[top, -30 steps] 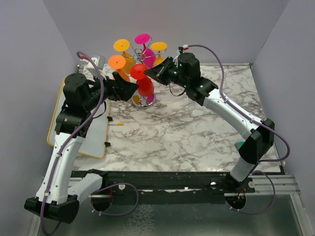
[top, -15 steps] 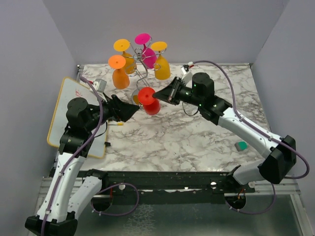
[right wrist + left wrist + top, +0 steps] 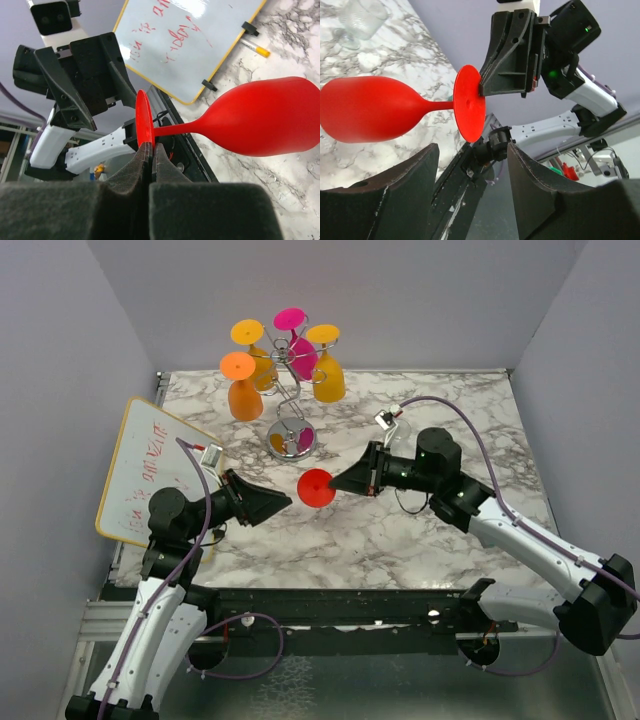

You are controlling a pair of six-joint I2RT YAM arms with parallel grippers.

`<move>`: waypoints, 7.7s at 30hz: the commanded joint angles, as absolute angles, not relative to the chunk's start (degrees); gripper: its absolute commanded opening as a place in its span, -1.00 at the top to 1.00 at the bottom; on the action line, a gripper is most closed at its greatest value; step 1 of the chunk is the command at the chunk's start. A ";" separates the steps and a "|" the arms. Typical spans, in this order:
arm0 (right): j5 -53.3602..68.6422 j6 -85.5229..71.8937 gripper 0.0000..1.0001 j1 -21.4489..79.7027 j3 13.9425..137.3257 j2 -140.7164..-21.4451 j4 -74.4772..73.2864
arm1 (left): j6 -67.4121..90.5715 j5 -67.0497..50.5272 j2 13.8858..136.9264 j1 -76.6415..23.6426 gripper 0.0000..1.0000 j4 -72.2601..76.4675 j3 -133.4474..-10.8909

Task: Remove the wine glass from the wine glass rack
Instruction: Place the wine glass at the center of the board.

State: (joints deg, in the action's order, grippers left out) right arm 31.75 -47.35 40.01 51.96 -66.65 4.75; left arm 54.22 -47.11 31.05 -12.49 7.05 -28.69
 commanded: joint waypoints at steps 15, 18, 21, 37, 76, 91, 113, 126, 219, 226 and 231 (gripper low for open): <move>37.93 -46.97 0.99 39.90 49.60 -65.06 11.94 | 49.23 -39.52 35.25 -30.74 -0.16 7.65 -31.01; 38.51 -46.45 0.99 39.90 49.61 -65.20 11.29 | 48.68 -37.45 35.25 -30.85 -0.08 7.64 -30.37; 39.56 -46.23 0.99 39.93 49.49 -65.84 11.27 | 48.28 -35.05 35.32 -30.85 -0.02 7.73 -29.98; 41.31 -47.42 0.99 39.99 48.26 -69.39 14.50 | 47.31 -37.54 35.01 -31.38 0.62 13.62 -25.46; 2.41 -29.12 -0.99 39.90 55.16 -61.87 -11.88 | 33.64 -32.58 23.67 -31.38 1.00 15.68 -18.53; 48.78 -49.64 -0.99 18.54 43.66 -67.70 12.72 | 21.84 -48.59 28.23 -31.38 1.00 32.27 -14.64; 73.78 -45.77 -0.76 19.09 57.76 -76.64 14.77 | 6.35 -74.80 33.14 -32.60 1.00 34.28 -21.01; 72.15 -43.07 -0.56 21.18 60.10 -76.55 11.29 | 7.52 -75.19 35.74 -33.08 1.00 34.28 -20.43; -0.45 -23.28 0.99 28.83 71.38 -74.04 -34.12 | 7.74 -10.02 35.62 -26.23 -0.98 0.09 -25.90; -17.84 -24.97 0.99 28.83 73.09 -77.90 -39.61 | 6.51 -3.38 31.97 -25.75 -0.98 -1.84 -25.09; -27.12 -25.05 0.99 27.66 70.01 -77.06 -35.76 | 5.38 -4.69 29.60 -25.54 -0.98 -0.99 -24.09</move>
